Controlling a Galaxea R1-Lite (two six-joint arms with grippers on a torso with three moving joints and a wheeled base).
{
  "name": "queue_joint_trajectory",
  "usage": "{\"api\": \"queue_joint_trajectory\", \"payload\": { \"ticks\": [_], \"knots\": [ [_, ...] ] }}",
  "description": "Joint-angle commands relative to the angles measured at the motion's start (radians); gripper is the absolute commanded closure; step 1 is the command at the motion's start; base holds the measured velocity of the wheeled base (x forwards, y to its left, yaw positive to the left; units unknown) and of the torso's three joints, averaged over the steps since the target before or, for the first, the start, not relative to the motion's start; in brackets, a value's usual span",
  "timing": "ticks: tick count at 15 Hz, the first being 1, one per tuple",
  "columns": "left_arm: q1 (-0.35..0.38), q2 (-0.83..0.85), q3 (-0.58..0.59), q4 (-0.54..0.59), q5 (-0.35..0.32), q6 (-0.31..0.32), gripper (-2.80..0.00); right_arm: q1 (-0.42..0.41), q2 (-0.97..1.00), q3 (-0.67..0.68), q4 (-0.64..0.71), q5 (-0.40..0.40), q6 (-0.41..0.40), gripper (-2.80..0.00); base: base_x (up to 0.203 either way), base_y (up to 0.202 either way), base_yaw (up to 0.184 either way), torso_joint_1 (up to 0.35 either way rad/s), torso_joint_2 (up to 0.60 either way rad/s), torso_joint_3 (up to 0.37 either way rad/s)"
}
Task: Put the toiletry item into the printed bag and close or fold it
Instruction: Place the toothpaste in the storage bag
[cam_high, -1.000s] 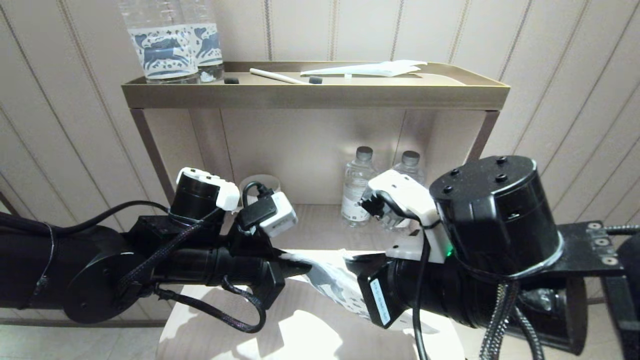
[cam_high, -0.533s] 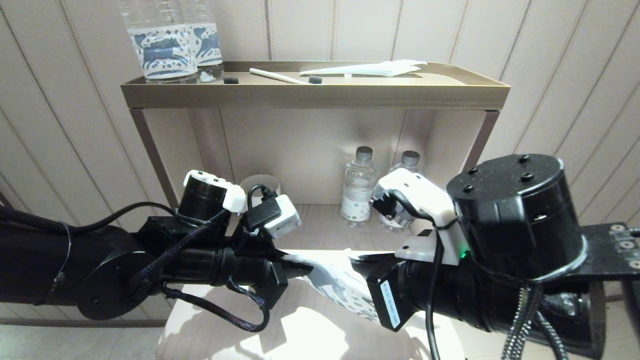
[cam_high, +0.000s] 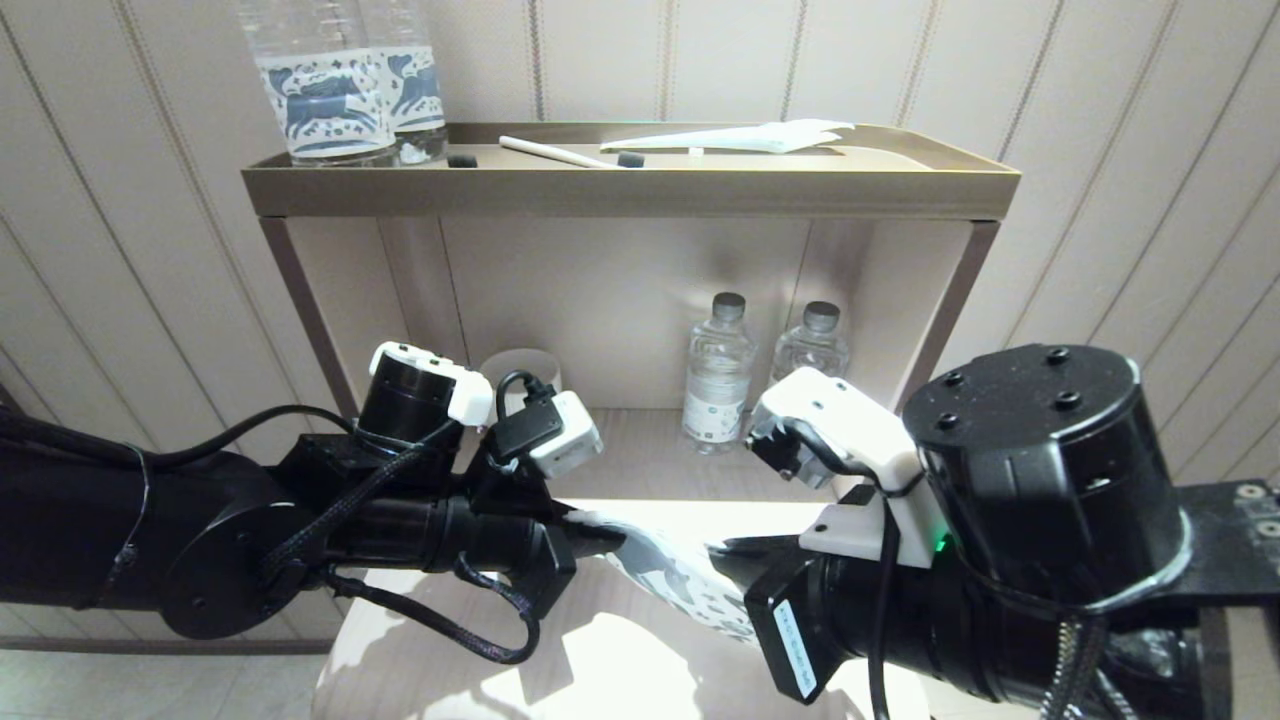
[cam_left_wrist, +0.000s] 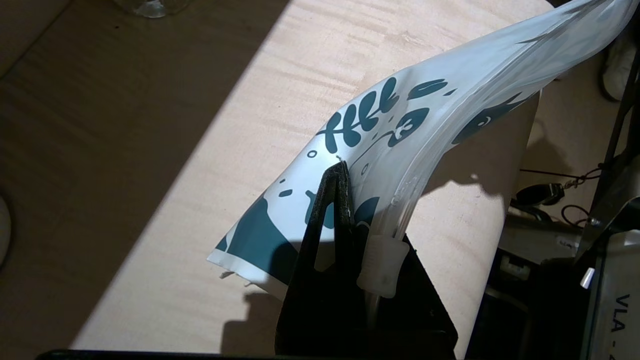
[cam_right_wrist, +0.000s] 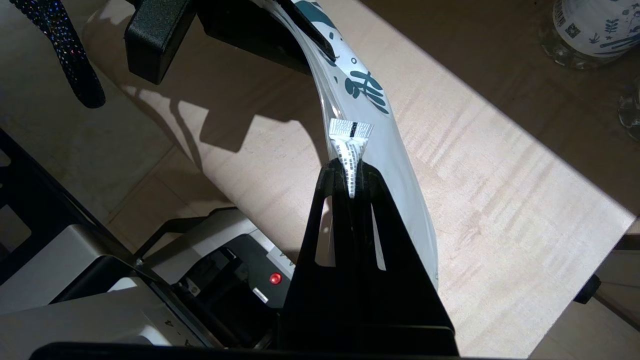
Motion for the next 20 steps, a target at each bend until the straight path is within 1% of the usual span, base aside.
{"api": "queue_joint_trajectory", "payload": {
  "ticks": [1,7,11,14,20],
  "knots": [
    [0.0,-0.001,0.0,-0.002,-0.002,0.002,0.0,0.013,0.008,0.002,0.0,-0.001,0.002,0.0,0.0,0.0,0.0,0.0,0.0,0.0],
    [0.0,-0.001,0.0,-0.002,-0.002,0.002,0.0,0.022,0.046,0.033,-0.004,-0.001,0.002,0.0,0.0,0.0,0.0,0.0,0.0,0.0],
    [0.0,-0.001,0.002,-0.003,-0.002,0.002,0.0,0.015,0.071,0.016,-0.005,-0.001,-0.003,0.0,0.0,0.0,0.0,0.0,0.0,0.0],
    [0.0,-0.003,0.003,-0.002,-0.002,0.003,0.0,0.013,0.066,0.005,-0.001,-0.002,-0.024,0.0,0.0,0.0,0.0,0.0,0.0,0.0],
    [0.0,-0.001,0.002,-0.002,-0.004,-0.001,0.0,0.021,0.078,-0.045,0.002,-0.001,-0.024,0.0,0.0,0.0,0.0,0.0,0.0,0.0]
  ]
}}
